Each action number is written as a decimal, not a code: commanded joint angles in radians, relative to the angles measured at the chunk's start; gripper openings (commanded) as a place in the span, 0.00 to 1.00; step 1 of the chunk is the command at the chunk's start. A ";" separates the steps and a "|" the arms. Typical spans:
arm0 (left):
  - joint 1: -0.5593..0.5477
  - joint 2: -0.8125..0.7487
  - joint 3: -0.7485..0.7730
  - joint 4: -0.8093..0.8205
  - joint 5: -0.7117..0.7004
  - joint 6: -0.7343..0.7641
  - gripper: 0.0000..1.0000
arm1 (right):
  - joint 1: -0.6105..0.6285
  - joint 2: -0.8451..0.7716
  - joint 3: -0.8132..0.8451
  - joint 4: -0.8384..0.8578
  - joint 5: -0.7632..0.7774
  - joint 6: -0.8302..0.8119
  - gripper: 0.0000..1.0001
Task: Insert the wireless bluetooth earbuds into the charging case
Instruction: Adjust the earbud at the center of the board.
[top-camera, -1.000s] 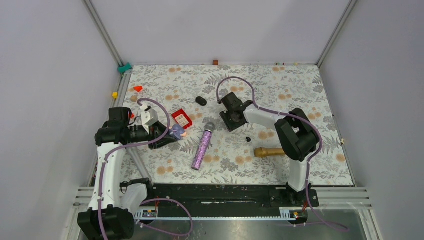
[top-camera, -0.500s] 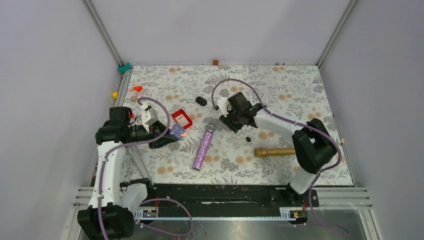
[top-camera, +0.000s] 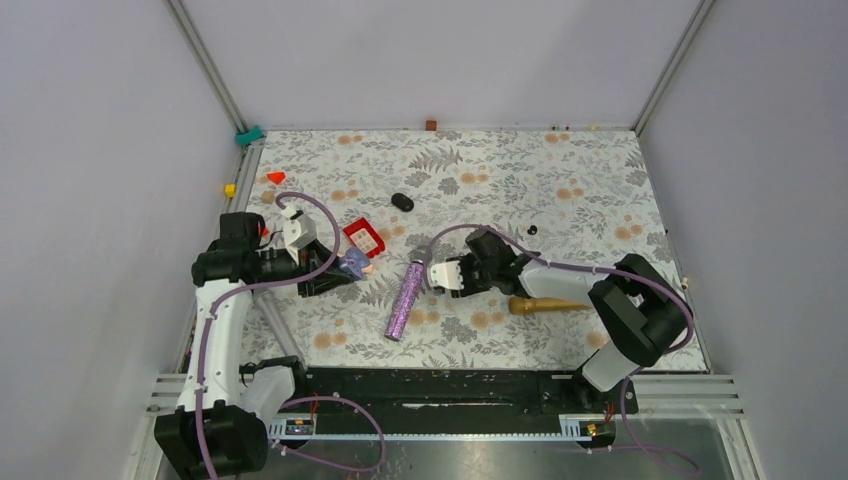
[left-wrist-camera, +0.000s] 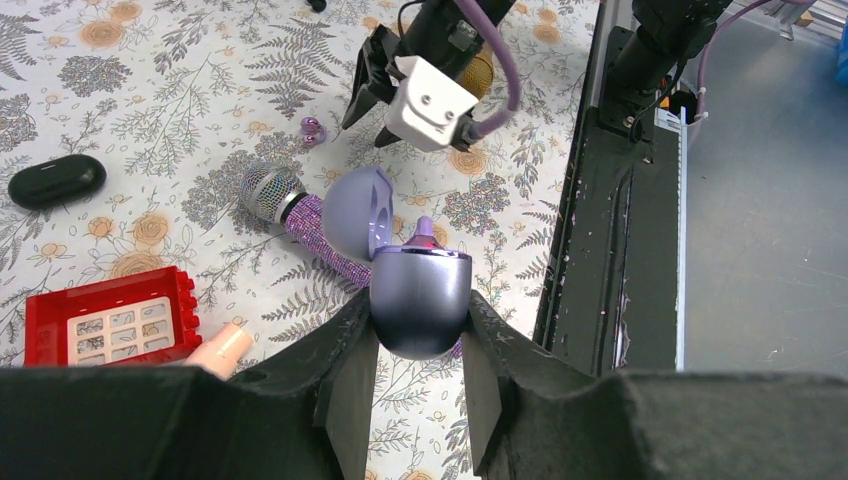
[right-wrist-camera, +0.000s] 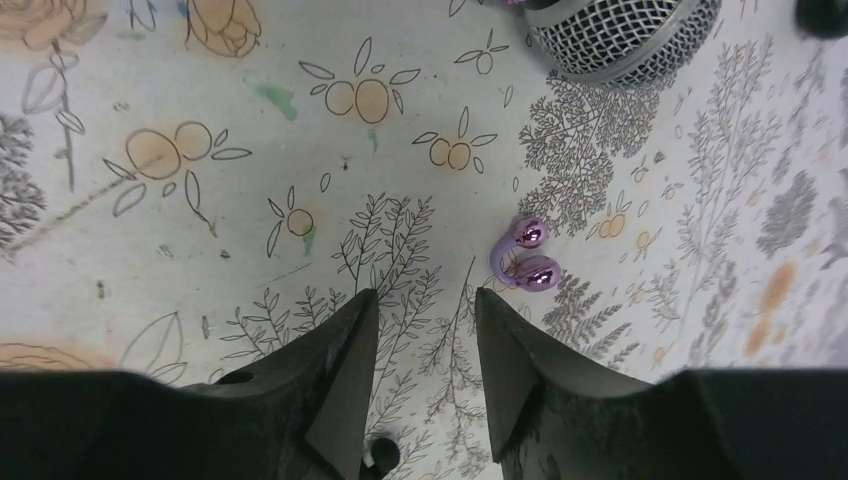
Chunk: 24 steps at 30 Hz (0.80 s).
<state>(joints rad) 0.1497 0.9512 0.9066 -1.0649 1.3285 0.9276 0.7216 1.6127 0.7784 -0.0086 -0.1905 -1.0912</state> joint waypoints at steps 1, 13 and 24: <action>0.007 -0.003 0.031 0.005 0.048 0.025 0.00 | -0.006 -0.015 -0.076 0.213 -0.026 -0.252 0.46; 0.008 -0.022 0.028 0.004 0.049 0.027 0.00 | -0.056 0.024 0.007 0.073 -0.075 -0.276 0.45; 0.008 -0.024 0.028 0.004 0.049 0.026 0.00 | -0.075 0.054 0.062 -0.034 -0.096 -0.293 0.45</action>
<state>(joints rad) 0.1513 0.9432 0.9070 -1.0683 1.3285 0.9279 0.6506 1.6482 0.7994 0.0269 -0.2565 -1.3613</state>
